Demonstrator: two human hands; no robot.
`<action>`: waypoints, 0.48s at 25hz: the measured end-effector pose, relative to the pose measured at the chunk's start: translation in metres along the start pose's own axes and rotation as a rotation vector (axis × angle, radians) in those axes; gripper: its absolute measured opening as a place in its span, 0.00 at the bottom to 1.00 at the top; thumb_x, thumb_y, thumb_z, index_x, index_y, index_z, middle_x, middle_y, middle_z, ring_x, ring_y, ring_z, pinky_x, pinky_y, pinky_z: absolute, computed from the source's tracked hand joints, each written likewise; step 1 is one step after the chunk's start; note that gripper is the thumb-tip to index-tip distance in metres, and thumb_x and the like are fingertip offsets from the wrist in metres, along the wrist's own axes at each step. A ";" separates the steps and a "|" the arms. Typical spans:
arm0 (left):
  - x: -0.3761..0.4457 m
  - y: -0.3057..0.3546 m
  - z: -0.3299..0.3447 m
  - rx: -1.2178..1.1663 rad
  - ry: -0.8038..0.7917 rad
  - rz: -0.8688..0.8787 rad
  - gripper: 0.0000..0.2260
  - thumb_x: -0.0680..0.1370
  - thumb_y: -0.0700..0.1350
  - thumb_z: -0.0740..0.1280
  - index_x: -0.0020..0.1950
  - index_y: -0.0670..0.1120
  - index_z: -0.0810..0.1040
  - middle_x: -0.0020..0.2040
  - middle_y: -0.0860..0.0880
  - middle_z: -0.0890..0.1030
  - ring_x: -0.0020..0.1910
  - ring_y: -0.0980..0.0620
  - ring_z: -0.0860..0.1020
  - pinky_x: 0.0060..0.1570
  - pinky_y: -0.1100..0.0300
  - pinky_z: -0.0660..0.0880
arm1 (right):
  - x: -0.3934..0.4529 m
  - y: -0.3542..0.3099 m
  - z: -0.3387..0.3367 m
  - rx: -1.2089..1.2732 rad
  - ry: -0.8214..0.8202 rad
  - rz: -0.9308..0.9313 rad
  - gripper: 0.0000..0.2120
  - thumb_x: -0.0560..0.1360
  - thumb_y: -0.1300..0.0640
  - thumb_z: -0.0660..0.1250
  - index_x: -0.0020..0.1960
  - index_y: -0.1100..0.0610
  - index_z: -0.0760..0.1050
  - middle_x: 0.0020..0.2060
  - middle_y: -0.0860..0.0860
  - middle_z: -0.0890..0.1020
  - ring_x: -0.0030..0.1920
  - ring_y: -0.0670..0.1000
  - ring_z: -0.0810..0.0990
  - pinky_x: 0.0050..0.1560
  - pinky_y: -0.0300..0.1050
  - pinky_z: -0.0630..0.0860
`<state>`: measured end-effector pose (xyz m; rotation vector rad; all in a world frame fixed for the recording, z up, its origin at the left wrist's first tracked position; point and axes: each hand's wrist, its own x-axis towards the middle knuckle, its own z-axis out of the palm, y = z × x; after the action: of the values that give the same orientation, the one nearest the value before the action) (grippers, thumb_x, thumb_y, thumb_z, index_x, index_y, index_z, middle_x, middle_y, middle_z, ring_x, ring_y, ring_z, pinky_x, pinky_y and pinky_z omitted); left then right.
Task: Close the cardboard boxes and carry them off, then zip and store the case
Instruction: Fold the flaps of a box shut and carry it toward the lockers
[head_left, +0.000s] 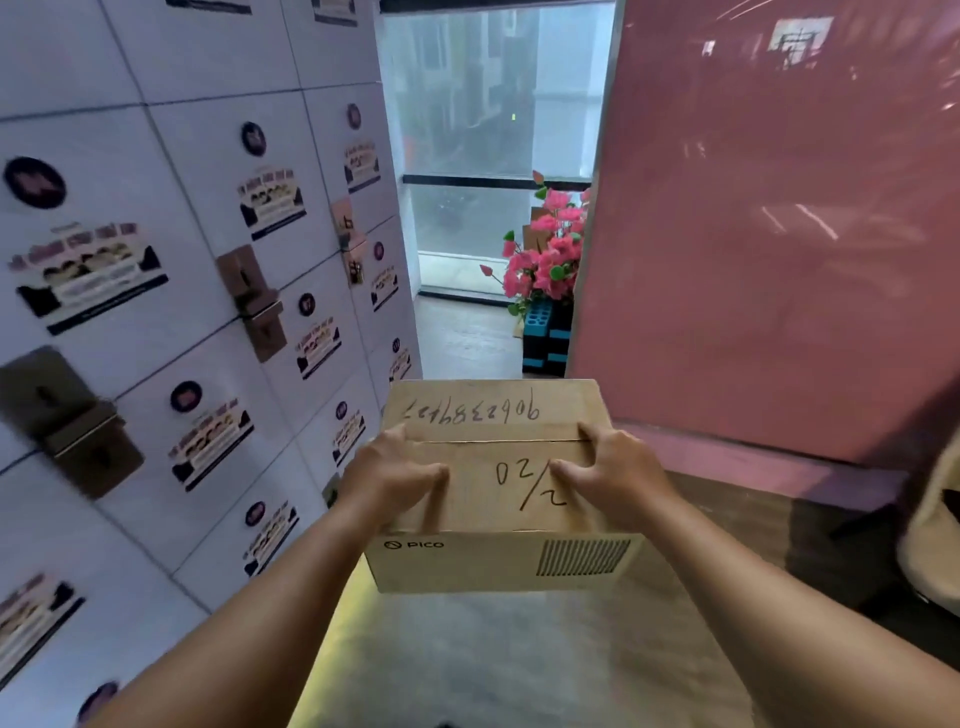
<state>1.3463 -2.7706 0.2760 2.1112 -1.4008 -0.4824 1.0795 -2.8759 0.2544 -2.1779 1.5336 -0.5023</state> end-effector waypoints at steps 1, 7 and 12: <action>0.036 0.000 0.003 -0.001 0.002 0.001 0.15 0.67 0.60 0.74 0.47 0.59 0.74 0.41 0.63 0.78 0.40 0.65 0.75 0.34 0.66 0.69 | 0.037 0.001 0.004 0.002 -0.001 0.002 0.37 0.70 0.31 0.69 0.73 0.48 0.71 0.59 0.52 0.81 0.55 0.54 0.79 0.47 0.46 0.71; 0.251 -0.006 0.018 0.018 -0.018 0.032 0.19 0.67 0.61 0.74 0.53 0.57 0.75 0.45 0.60 0.80 0.43 0.57 0.78 0.36 0.63 0.72 | 0.235 0.001 0.021 -0.023 -0.039 0.070 0.35 0.71 0.31 0.67 0.72 0.48 0.72 0.61 0.53 0.80 0.58 0.55 0.78 0.55 0.50 0.76; 0.412 0.018 0.024 0.036 -0.036 0.044 0.18 0.67 0.60 0.74 0.52 0.56 0.74 0.43 0.59 0.78 0.40 0.61 0.75 0.32 0.65 0.67 | 0.389 0.007 0.012 -0.026 -0.057 0.126 0.36 0.72 0.35 0.70 0.75 0.49 0.69 0.63 0.55 0.79 0.62 0.58 0.77 0.62 0.52 0.75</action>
<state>1.4812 -3.1612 0.2716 2.1054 -1.4837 -0.4837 1.2066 -3.2439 0.2592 -2.0796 1.6422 -0.3779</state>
